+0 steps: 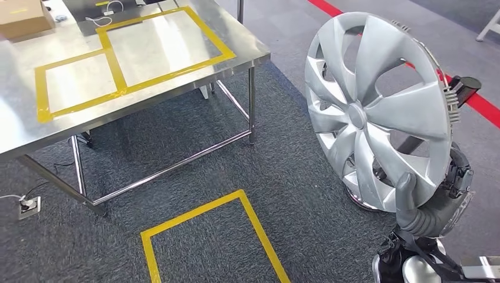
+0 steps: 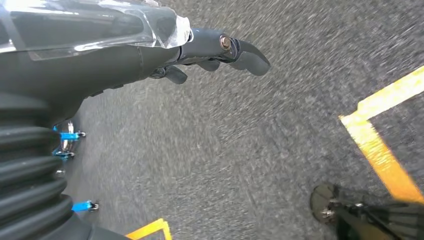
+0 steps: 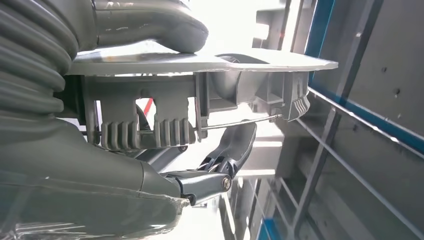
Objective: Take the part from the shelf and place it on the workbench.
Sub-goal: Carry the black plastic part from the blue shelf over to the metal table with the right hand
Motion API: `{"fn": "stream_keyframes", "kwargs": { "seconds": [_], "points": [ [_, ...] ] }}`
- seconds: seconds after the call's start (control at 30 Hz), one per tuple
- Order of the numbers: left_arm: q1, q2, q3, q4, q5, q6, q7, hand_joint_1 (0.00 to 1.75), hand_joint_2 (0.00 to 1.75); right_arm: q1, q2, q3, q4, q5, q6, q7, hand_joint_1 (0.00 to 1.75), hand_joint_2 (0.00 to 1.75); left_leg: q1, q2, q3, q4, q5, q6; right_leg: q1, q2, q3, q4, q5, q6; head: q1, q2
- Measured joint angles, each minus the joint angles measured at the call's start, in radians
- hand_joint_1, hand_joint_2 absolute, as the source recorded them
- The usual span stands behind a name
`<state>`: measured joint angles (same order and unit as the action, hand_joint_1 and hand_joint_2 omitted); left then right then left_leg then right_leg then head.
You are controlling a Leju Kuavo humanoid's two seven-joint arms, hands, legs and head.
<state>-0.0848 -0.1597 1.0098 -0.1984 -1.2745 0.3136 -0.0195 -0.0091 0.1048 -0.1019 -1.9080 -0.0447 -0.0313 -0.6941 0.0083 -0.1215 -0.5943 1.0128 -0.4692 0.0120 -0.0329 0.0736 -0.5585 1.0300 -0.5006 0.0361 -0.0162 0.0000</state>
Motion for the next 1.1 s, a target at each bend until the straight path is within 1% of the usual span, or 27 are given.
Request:
{"fn": "stream_keyframes", "kwargs": {
  "seconds": [0.07, 0.1, 0.17, 0.2, 0.23, 0.27, 0.3, 0.33, 0.37, 0.4, 0.43, 0.47, 0.5, 0.53, 0.6, 0.67, 0.73, 0.77, 0.8, 0.83, 0.87, 0.9, 0.97, 1.0, 1.03, 1.07, 1.1],
  "points": [
    [0.003, 0.000, 0.002, 0.000, 0.000, 0.000, 0.000, 0.00, 1.75, -0.001, 0.000, 0.000, 0.002, 0.001, -0.002, 0.000, 1.75, 1.75, 0.003, -0.018, -0.006, -0.005, 0.005, -0.012, 0.003, -0.014, 0.001, -0.002, 0.002, -0.012, 0.000, 0.000],
    [0.006, 0.000, 0.002, 0.000, -0.001, 0.000, 0.000, 0.00, 1.75, -0.002, 0.000, 0.000, 0.002, 0.002, -0.004, 0.000, 1.75, 1.75, 0.002, -0.011, -0.010, -0.003, 0.004, -0.017, 0.003, -0.025, 0.003, -0.004, 0.003, -0.019, -0.001, 0.000],
    [0.008, 0.001, 0.002, 0.000, -0.002, 0.000, 0.000, 0.00, 1.75, -0.003, 0.001, -0.001, -0.001, 0.003, -0.009, 0.000, 1.75, 1.75, 0.000, 0.039, -0.035, 0.045, -0.026, -0.024, 0.002, -0.050, 0.006, -0.007, 0.006, -0.032, -0.007, 0.000],
    [0.007, 0.000, 0.002, 0.000, -0.003, 0.000, 0.000, 0.00, 1.75, -0.003, 0.001, -0.001, -0.002, 0.002, -0.010, 0.000, 1.75, 1.75, -0.002, 0.074, -0.062, 0.099, -0.055, -0.025, 0.004, -0.063, 0.007, -0.007, 0.005, -0.036, -0.011, 0.000],
    [0.006, 0.000, 0.002, 0.000, -0.003, 0.000, 0.001, 0.00, 1.75, 0.001, 0.000, -0.002, -0.004, 0.002, -0.010, 0.000, 1.75, 1.75, -0.001, 0.096, -0.094, 0.165, -0.086, -0.027, 0.007, -0.076, 0.007, -0.007, 0.004, -0.040, -0.013, 0.000],
    [0.005, 0.000, 0.002, 0.000, -0.003, 0.000, 0.001, 0.00, 1.75, 0.006, 0.000, -0.003, -0.004, 0.002, -0.010, 0.001, 1.75, 1.75, 0.000, 0.106, -0.125, 0.227, -0.109, -0.027, 0.009, -0.091, 0.006, -0.007, 0.002, -0.042, -0.013, 0.000],
    [0.004, 0.000, 0.002, 0.000, -0.003, 0.000, 0.002, 0.00, 1.75, 0.012, -0.001, -0.004, -0.004, 0.002, -0.010, 0.002, 1.75, 1.75, 0.000, 0.111, -0.144, 0.264, -0.116, -0.027, 0.011, -0.106, 0.006, -0.007, 0.001, -0.044, -0.013, 0.000],
    [0.005, 0.000, 0.002, 0.000, -0.004, 0.000, 0.003, 0.00, 1.75, 0.016, -0.001, -0.004, -0.004, 0.001, -0.010, 0.002, 1.75, 1.75, -0.001, 0.114, -0.144, 0.264, -0.106, -0.026, 0.013, -0.120, 0.007, -0.007, 0.000, -0.045, -0.014, 0.000],
    [0.006, 0.000, 0.002, 0.000, -0.004, 0.000, 0.004, 0.00, 1.75, 0.017, -0.001, -0.004, -0.004, 0.001, -0.009, 0.002, 1.75, 1.75, -0.001, 0.119, -0.123, 0.224, -0.081, -0.023, 0.015, -0.132, 0.008, -0.007, -0.001, -0.045, -0.013, 0.000],
    [0.007, 0.000, 0.002, 0.000, -0.005, 0.000, 0.004, 0.00, 1.75, 0.016, -0.001, -0.004, -0.004, 0.000, -0.009, 0.002, 1.75, 1.75, -0.004, 0.135, -0.087, 0.158, -0.049, -0.017, 0.016, -0.143, 0.011, -0.007, -0.003, -0.044, -0.014, 0.000],
    [0.006, 0.001, 0.002, 0.000, -0.007, 0.000, 0.005, 0.00, 1.75, 0.015, -0.001, -0.005, -0.004, 0.000, -0.009, 0.002, 1.75, 1.75, -0.010, 0.163, -0.048, 0.090, -0.027, -0.010, 0.019, -0.152, 0.014, -0.007, -0.006, -0.041, -0.013, 0.000],
    [0.004, 0.001, 0.002, 0.000, -0.010, 0.000, 0.005, 0.00, 1.75, 0.015, -0.002, -0.005, -0.004, -0.001, -0.009, 0.002, 1.75, 1.75, -0.016, 0.184, -0.018, 0.037, -0.012, -0.004, 0.021, -0.161, 0.017, -0.006, -0.009, -0.037, -0.013, 0.000],
    [0.002, 0.002, 0.002, 0.000, -0.012, 0.000, 0.005, 0.00, 1.75, 0.015, -0.002, -0.006, -0.004, -0.002, -0.009, 0.002, 1.75, 1.75, -0.023, 0.199, -0.002, 0.009, -0.009, 0.002, 0.023, -0.171, 0.019, -0.006, -0.012, -0.033, -0.013, 0.000],
    [0.000, 0.002, 0.002, 0.000, -0.013, 0.000, 0.006, 0.00, 1.75, 0.016, -0.002, -0.006, -0.004, -0.002, -0.009, 0.002, 1.75, 1.75, -0.027, 0.200, 0.002, 0.000, -0.012, 0.004, 0.025, -0.182, 0.022, -0.007, -0.014, -0.029, -0.013, 0.000],
    [0.001, 0.003, 0.002, 0.000, -0.014, -0.001, 0.007, 0.00, 1.75, 0.016, -0.003, -0.007, -0.005, -0.002, -0.009, 0.002, 1.75, 1.75, -0.023, 0.173, 0.005, -0.006, -0.006, 0.011, 0.024, -0.196, 0.030, -0.010, -0.018, -0.019, -0.013, 0.000],
    [0.001, 0.003, 0.002, 0.000, -0.014, -0.001, 0.009, 0.00, 1.75, 0.016, -0.004, -0.006, -0.006, -0.002, -0.008, 0.001, 1.75, 1.75, -0.014, 0.148, 0.012, -0.015, 0.001, 0.019, 0.022, -0.158, 0.020, 0.029, -0.047, -0.008, -0.008, 0.000],
    [-0.001, 0.000, 0.002, 0.000, -0.014, -0.001, 0.009, 0.00, 1.75, 0.020, -0.007, -0.006, -0.007, -0.002, -0.006, 0.000, 1.75, 1.75, -0.008, 0.122, 0.013, -0.017, 0.003, 0.024, 0.019, -0.102, -0.037, 0.149, -0.106, 0.000, -0.001, 0.000],
    [-0.002, -0.001, 0.002, 0.000, -0.014, -0.002, 0.009, 0.00, 1.75, 0.022, -0.008, -0.006, -0.007, -0.002, -0.006, 0.000, 1.75, 1.75, -0.007, 0.108, 0.012, -0.017, 0.004, 0.025, 0.018, -0.089, -0.073, 0.218, -0.131, 0.002, 0.001, 0.000],
    [-0.001, -0.002, 0.002, 0.000, -0.014, -0.002, 0.009, 0.00, 1.75, 0.025, -0.009, -0.006, -0.007, -0.001, -0.006, 0.000, 1.75, 1.75, -0.006, 0.094, 0.012, -0.017, 0.004, 0.025, 0.017, -0.083, -0.099, 0.266, -0.142, 0.004, 0.001, 0.000],
    [0.000, -0.003, 0.002, 0.000, -0.014, -0.002, 0.009, 0.00, 1.75, 0.028, -0.010, -0.006, -0.007, 0.000, -0.006, 0.000, 1.75, 1.75, -0.005, 0.079, 0.013, -0.016, 0.004, 0.025, 0.016, -0.081, -0.109, 0.277, -0.132, 0.005, 0.001, 0.000],
    [0.000, -0.004, 0.002, 0.000, -0.014, -0.002, 0.009, 0.00, 1.75, 0.031, -0.010, -0.006, -0.007, 0.000, -0.006, 0.000, 1.75, 1.75, -0.003, 0.064, 0.014, -0.015, 0.003, 0.023, 0.014, -0.079, -0.099, 0.244, -0.103, 0.005, 0.001, 0.000],
    [0.001, -0.004, 0.002, 0.000, -0.014, -0.002, 0.009, 0.00, 1.75, 0.032, -0.011, -0.006, -0.007, 0.000, -0.005, 0.000, 1.75, 1.75, -0.001, 0.049, 0.014, -0.012, 0.002, 0.021, 0.010, -0.069, -0.071, 0.177, -0.062, 0.007, 0.001, 0.000],
    [0.000, -0.004, 0.002, 0.000, -0.014, -0.002, 0.009, 0.00, 1.75, 0.033, -0.012, -0.005, -0.007, 0.000, -0.005, 0.000, 1.75, 1.75, 0.000, 0.022, 0.009, -0.002, -0.002, 0.009, 0.000, -0.019, -0.015, 0.047, -0.011, 0.012, 0.002, 0.000],
    [0.000, -0.004, 0.002, 0.000, -0.014, -0.001, 0.009, 0.00, 1.75, 0.033, -0.013, -0.005, -0.007, 0.001, -0.005, 0.000, 1.75, 1.75, -0.001, 0.011, 0.003, 0.002, -0.002, 0.002, -0.003, 0.001, -0.001, 0.014, -0.004, 0.011, 0.002, 0.000],
    [0.000, -0.004, 0.002, 0.000, -0.014, -0.001, 0.009, 0.00, 1.75, 0.033, -0.013, -0.005, -0.007, 0.001, -0.004, 0.000, 1.75, 1.75, 0.000, 0.001, -0.003, 0.004, -0.001, -0.006, -0.003, 0.011, 0.003, 0.005, -0.008, 0.007, 0.002, 0.000],
    [0.001, -0.004, 0.002, 0.000, -0.014, -0.001, 0.009, 0.00, 1.75, 0.033, -0.013, -0.005, -0.008, 0.002, -0.004, 0.000, 1.75, 1.75, 0.001, -0.010, -0.007, 0.003, 0.002, -0.012, -0.002, 0.003, 0.003, 0.003, -0.006, -0.001, 0.001, 0.000],
    [0.003, -0.004, 0.002, 0.000, -0.015, -0.001, 0.009, 0.00, 1.75, 0.033, -0.014, -0.005, -0.008, 0.004, -0.004, 0.000, 1.75, 1.75, 0.003, -0.009, -0.012, 0.002, 0.004, -0.017, -0.001, -0.008, 0.003, 0.003, -0.005, -0.008, 0.002, 0.000]
  ]
}}
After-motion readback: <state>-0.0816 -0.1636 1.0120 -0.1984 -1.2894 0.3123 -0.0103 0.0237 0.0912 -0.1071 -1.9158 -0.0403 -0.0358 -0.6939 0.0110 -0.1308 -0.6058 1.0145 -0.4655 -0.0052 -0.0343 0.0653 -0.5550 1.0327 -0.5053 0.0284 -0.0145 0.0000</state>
